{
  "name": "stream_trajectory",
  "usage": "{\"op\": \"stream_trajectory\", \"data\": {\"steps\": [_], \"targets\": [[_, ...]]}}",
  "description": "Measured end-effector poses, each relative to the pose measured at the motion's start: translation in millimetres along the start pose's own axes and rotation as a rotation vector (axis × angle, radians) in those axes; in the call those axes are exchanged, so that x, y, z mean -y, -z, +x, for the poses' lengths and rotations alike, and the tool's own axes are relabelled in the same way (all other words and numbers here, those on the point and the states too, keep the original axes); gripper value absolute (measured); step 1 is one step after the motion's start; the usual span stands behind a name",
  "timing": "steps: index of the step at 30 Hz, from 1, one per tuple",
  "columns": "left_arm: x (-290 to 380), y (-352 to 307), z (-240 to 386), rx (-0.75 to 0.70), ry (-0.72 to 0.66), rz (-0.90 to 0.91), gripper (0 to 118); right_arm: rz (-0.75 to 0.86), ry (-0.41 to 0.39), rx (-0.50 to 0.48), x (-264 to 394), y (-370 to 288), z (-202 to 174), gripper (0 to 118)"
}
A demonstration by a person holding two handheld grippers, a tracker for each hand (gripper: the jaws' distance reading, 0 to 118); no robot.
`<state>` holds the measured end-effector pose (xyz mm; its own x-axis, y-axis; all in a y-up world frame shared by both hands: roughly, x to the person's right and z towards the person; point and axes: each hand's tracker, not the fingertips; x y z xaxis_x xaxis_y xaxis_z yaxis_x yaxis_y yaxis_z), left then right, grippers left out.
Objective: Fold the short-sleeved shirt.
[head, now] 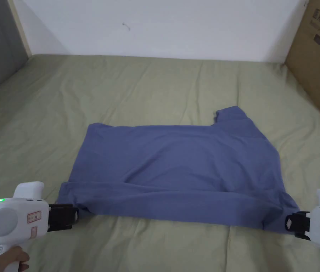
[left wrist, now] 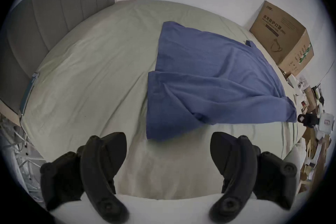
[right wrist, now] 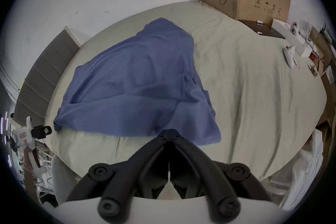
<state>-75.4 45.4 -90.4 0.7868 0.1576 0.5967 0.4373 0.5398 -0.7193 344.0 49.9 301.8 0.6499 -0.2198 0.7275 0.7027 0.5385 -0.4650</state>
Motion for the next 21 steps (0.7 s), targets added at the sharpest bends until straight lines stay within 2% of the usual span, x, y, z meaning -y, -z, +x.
{"op": "stream_trajectory", "data": {"steps": [1, 2, 4, 6, 12, 13, 14, 15, 16, 19, 20, 21], "targets": [[-2.9, 7.3, -1.4, 0.006, -0.019, -0.035, 94, -0.005, 0.008, 0.001, 1.2, 0.1, 2.8, 0], [-4.3, 15.6, -2.4, 0.020, -0.022, -0.061, 71, -0.010, 0.019, 0.000, 3.5, -0.2, 4.5, 0], [-3.1, 35.2, -5.2, 0.026, -0.017, -0.073, 4, -0.013, 0.043, -0.002, 6.3, -0.3, 9.7, 0], [3.4, 44.3, 1.7, -0.050, 0.041, -0.049, 4, -0.016, 0.054, 0.008, 9.0, -1.4, 11.9, 0], [0.8, 30.6, -0.7, -0.011, 0.045, -0.048, 4, -0.014, 0.059, 0.018, 9.0, -7.7, 22.8, 0], [-0.2, 28.6, -0.9, -0.011, 0.048, -0.043, 4, -0.005, 0.054, 0.025, 7.4, -7.3, 23.3, 10], [-1.0, 27.3, -0.8, -0.013, 0.050, -0.039, 4, -0.004, 0.049, 0.029, 4.6, -5.3, 23.9, 47], [-1.4, 27.3, -0.2, -0.016, 0.052, -0.036, 4, -0.009, 0.050, 0.034, 2.0, -2.0, 24.6, 78], [-2.3, 25.1, 1.7, -0.017, 0.053, -0.036, 4, -0.010, 0.061, 0.027, 0.2, 1.3, 26.0, 86], [-2.3, 25.3, 4.7, -0.022, 0.060, -0.040, 4, -0.022, 0.089, -0.016, -6.3, 16.7, 27.6, 86], [-1.8, 24.9, 7.2, -0.027, 0.069, -0.041, 4, -0.030, 0.084, -0.014, -7.2, 25.5, 27.9, 82], [-1.5, 25.7, 7.9, -0.030, 0.077, -0.046, 4, -0.055, 0.070, -0.004, -7.6, 37.1, 28.1, 65]]}}
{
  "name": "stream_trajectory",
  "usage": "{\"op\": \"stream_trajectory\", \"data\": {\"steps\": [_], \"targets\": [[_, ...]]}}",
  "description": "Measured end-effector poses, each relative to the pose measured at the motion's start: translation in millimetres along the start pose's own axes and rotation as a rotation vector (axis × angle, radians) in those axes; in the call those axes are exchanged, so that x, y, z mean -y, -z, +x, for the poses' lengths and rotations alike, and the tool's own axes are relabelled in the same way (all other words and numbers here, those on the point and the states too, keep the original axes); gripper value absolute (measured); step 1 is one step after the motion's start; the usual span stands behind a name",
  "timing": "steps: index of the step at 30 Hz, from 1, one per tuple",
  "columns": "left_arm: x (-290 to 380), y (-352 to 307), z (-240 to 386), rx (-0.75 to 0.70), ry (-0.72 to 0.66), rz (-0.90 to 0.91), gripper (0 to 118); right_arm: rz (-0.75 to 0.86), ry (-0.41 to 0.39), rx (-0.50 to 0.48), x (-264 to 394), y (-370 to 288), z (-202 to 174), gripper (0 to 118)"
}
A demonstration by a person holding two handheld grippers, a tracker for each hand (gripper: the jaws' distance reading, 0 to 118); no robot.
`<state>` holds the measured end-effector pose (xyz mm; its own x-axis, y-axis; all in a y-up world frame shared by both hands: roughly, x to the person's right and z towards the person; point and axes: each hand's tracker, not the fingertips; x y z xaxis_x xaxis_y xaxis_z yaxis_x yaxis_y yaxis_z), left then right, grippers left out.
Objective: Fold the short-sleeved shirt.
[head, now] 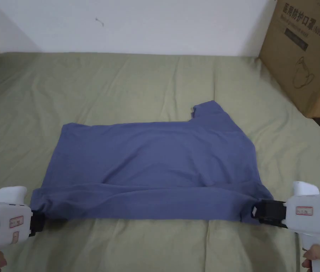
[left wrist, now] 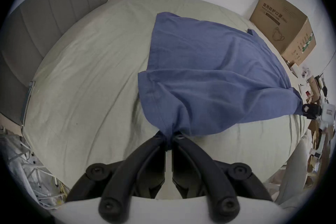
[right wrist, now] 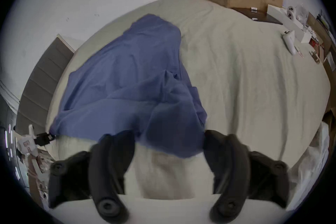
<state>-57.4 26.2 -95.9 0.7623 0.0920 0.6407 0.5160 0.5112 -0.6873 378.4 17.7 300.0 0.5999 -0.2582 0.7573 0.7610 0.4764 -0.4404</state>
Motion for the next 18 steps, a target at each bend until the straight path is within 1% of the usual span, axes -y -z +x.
{"op": "stream_trajectory", "data": {"steps": [1, 2, 3, 4, 5, 6, 7, 8, 15, 18], "targets": [[0.5, 0.7, 0.3, -0.003, 0.007, -0.004, 4, -0.035, -0.045, 0.026, -1.1, 13.3, -1.4, 20], [0.8, 0.7, 0.3, -0.004, 0.008, -0.005, 4, -0.040, -0.070, 0.078, 2.4, 24.3, -4.0, 1], [1.1, 0.2, 0.2, -0.003, 0.007, -0.008, 4, -0.055, -0.120, 0.066, 8.1, 30.2, -7.1, 1], [1.3, -0.4, -0.1, 0.000, 0.002, -0.011, 4, -0.069, -0.204, 0.060, 11.5, 31.9, -12.5, 1], [1.7, -2.3, -0.4, 0.002, 0.000, -0.008, 4, -0.039, -0.239, 0.108, 12.5, 24.9, -19.2, 1], [1.6, -6.0, -1.2, 0.002, 0.003, 0.000, 4, -0.037, -0.230, 0.109, 9.6, 19.4, -21.9, 1], [0.9, -8.4, -1.8, 0.001, 0.009, 0.003, 4, -0.051, -0.195, 0.093, 4.4, 16.1, -20.0, 1], [-0.1, -11.0, -1.9, -0.003, 0.014, 0.007, 4, -0.030, -0.166, 0.088, 2.2, 11.7, -17.1, 1], [-3.4, -31.8, -5.5, -0.004, 0.047, 0.031, 4, 0.003, -0.167, 0.057, -1.4, -28.7, -7.1, 1], [0.6, -37.2, -4.6, -0.019, 0.081, 0.022, 4, 0.007, -0.165, 0.060, 1.2, -38.6, -2.3, 1]]}}
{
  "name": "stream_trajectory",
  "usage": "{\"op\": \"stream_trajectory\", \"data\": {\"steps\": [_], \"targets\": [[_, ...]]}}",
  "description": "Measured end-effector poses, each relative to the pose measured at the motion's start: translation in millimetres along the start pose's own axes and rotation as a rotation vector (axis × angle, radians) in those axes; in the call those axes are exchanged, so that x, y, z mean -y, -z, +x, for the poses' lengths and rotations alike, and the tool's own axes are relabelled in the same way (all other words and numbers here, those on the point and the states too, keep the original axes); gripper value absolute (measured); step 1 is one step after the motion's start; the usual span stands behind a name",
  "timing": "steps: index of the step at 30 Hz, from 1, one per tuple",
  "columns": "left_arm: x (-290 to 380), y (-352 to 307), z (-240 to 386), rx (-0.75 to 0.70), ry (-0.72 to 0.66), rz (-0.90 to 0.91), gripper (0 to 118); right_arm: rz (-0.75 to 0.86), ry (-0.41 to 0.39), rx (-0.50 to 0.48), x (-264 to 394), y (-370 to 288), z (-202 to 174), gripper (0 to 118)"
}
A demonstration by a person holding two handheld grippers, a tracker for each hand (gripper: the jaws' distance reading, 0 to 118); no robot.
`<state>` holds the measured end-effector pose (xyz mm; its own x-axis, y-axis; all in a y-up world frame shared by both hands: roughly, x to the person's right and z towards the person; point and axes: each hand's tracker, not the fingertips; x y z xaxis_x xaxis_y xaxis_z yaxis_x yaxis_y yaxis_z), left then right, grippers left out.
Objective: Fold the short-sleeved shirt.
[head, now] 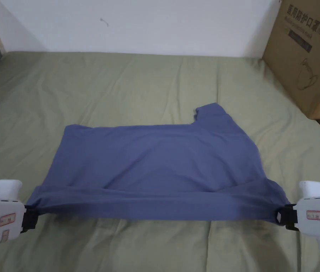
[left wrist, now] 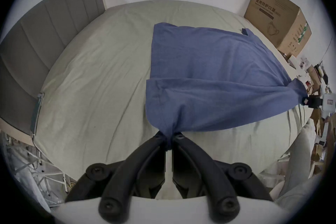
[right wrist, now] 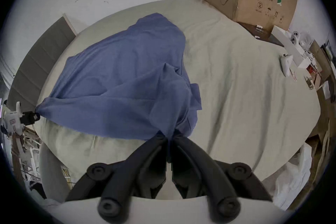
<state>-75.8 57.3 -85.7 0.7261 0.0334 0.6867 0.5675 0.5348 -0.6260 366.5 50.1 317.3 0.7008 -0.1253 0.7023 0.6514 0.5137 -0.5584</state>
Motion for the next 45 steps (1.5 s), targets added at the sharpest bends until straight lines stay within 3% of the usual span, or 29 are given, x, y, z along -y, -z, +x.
{"op": "stream_trajectory", "data": {"steps": [5, 8, 11, 13, 15, 16, 17, 18, 22, 24, 25, 26, 27, 34, 43, 44, 45], "targets": [[15.7, -12.5, 0.0, 0.005, 0.044, -0.019, 4, -0.027, -0.001, 0.001, 21.4, -12.3, 7.4, 1], [35.0, -13.2, -6.1, 0.008, 0.017, -0.059, 4, -0.095, 0.067, -0.028, 44.7, -9.6, 15.2, 1], [49.8, -2.5, -9.8, 0.008, 0.002, -0.112, 4, -0.142, 0.037, -0.017, 61.9, 0.9, 14.1, 1], [55.6, 2.2, -8.2, 0.016, -0.011, -0.114, 8, -0.134, 0.055, -0.025, 62.7, 4.1, 15.4, 11], [55.4, -1.4, -5.6, 0.003, -0.028, -0.104, 40, -0.130, 0.059, 0.030, 56.3, 2.3, 13.7, 47], [53.7, -3.7, -5.8, -0.004, -0.031, -0.101, 60, -0.123, 0.045, 0.058, 52.8, 0.5, 13.8, 58], [49.8, -7.5, -6.4, -0.005, -0.041, -0.105, 84, -0.113, 0.037, 0.060, 48.0, -3.2, 14.4, 60], [46.4, -10.1, -7.1, -0.011, -0.053, -0.103, 92, -0.104, 0.037, 0.052, 42.8, -7.2, 15.4, 60], [21.2, -30.8, -2.4, -0.003, -0.085, -0.002, 91, -0.037, 0.047, 0.018, 14.1, -24.5, 9.0, 60], [6.0, -37.5, 2.4, 0.038, -0.114, 0.036, 80, -0.003, 0.055, -0.026, -2.1, -28.4, 4.2, 56], [0.1, -43.3, 12.0, 0.082, -0.112, 0.060, 61, 0.013, 0.063, -0.056, -9.5, -27.6, 2.0, 44], [-5.1, -42.1, 15.7, 0.102, -0.114, 0.071, 20, 0.020, 0.069, -0.080, -14.8, -25.5, -0.4, 8], [-8.8, -38.2, 19.7, 0.115, -0.115, 0.064, 0, 0.021, 0.064, -0.087, -19.6, -25.8, -8.9, 0], [-23.4, -6.3, 47.3, 0.101, -0.085, -0.006, 0, -0.011, 0.041, -0.090, -30.4, 6.8, -28.3, 0], [-71.4, 34.0, 40.9, 0.104, -0.087, 0.000, 0, 0.008, 0.047, -0.071, -123.2, 68.9, -23.7, 0], [-76.9, 37.9, 41.9, 0.104, -0.085, -0.001, 0, 0.000, 0.037, -0.055, -138.6, 79.5, -23.7, 23], [-81.5, 41.1, 44.5, 0.102, -0.081, 0.000, 0, -0.013, 0.014, -0.037, -154.4, 91.4, -23.9, 61]]}}
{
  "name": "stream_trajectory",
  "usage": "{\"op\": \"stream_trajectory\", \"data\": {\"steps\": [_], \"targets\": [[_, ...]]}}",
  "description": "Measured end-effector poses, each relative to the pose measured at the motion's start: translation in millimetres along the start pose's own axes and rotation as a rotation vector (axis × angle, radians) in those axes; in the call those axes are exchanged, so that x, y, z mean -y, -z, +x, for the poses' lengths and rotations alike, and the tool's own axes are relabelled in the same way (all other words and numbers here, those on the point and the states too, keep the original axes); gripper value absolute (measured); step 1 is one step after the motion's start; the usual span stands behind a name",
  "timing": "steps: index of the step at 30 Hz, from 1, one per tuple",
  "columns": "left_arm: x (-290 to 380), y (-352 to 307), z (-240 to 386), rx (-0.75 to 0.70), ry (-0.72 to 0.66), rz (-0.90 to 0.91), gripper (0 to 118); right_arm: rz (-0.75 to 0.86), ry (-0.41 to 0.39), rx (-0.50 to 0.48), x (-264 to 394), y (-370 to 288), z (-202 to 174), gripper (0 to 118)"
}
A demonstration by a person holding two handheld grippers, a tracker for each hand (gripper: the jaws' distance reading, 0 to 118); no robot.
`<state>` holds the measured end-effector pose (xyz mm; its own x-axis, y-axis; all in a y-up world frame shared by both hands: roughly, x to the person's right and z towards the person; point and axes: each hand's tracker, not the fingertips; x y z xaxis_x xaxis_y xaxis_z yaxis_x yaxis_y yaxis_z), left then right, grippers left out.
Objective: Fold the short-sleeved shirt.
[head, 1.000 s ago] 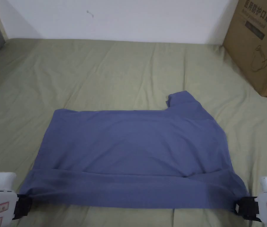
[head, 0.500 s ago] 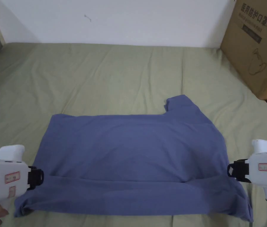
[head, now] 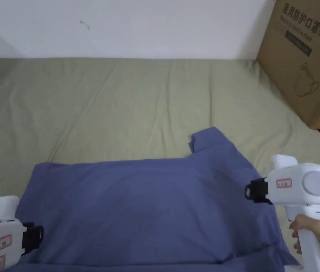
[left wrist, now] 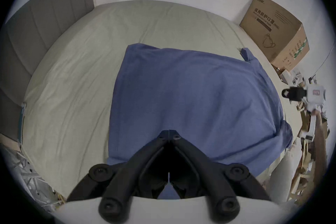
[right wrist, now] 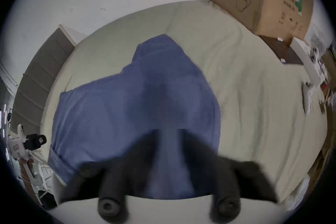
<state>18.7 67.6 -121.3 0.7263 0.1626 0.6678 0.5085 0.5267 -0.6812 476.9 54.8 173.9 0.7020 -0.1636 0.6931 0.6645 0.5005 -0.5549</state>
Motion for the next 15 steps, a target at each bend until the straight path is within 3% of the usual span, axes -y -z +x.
{"op": "stream_trajectory", "data": {"steps": [1, 10, 15], "targets": [[-3.6, 4.0, 0.1, -0.004, 0.004, 0.001, 0, -0.012, -0.021, 0.009, -13.5, 12.4, 0.4, 89], [-22.3, 35.4, 6.8, -0.030, 0.012, -0.033, 0, -0.030, -0.007, 0.027, -102.7, 88.8, 15.9, 90], [-27.4, 51.4, 4.0, -0.040, 0.004, -0.055, 0, -0.115, -0.083, 0.118, -105.6, 124.1, 16.3, 88]]}}
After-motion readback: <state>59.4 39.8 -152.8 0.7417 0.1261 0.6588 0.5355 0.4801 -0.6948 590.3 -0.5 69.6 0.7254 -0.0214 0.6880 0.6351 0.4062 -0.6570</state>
